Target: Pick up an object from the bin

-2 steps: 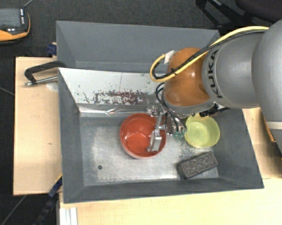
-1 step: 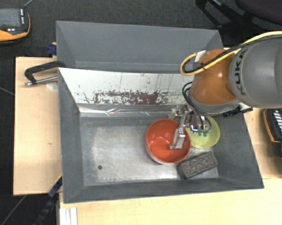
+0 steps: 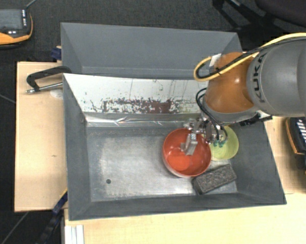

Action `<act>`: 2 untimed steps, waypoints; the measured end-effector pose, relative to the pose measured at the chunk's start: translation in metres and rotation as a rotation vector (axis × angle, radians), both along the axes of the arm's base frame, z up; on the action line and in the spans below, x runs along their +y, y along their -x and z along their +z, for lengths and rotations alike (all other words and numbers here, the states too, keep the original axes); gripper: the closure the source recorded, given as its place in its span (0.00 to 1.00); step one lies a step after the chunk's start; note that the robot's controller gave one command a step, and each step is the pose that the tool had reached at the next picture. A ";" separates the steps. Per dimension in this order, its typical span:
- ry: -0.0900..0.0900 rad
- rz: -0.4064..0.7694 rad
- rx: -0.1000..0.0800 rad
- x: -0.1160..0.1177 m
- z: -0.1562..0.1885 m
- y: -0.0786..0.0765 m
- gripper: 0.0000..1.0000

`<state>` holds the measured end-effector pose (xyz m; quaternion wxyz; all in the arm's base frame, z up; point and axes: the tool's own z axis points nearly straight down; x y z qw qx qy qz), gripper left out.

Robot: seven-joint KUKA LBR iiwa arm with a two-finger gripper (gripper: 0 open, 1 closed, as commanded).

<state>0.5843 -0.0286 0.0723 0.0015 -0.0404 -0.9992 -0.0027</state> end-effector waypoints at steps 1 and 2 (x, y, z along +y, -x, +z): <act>-0.001 0.023 -0.014 0.044 0.229 0.014 1.00; -0.001 0.022 -0.006 0.043 0.225 0.015 0.00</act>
Offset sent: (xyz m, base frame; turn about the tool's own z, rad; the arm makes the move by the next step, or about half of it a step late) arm -0.0160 0.0425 0.2233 -0.0208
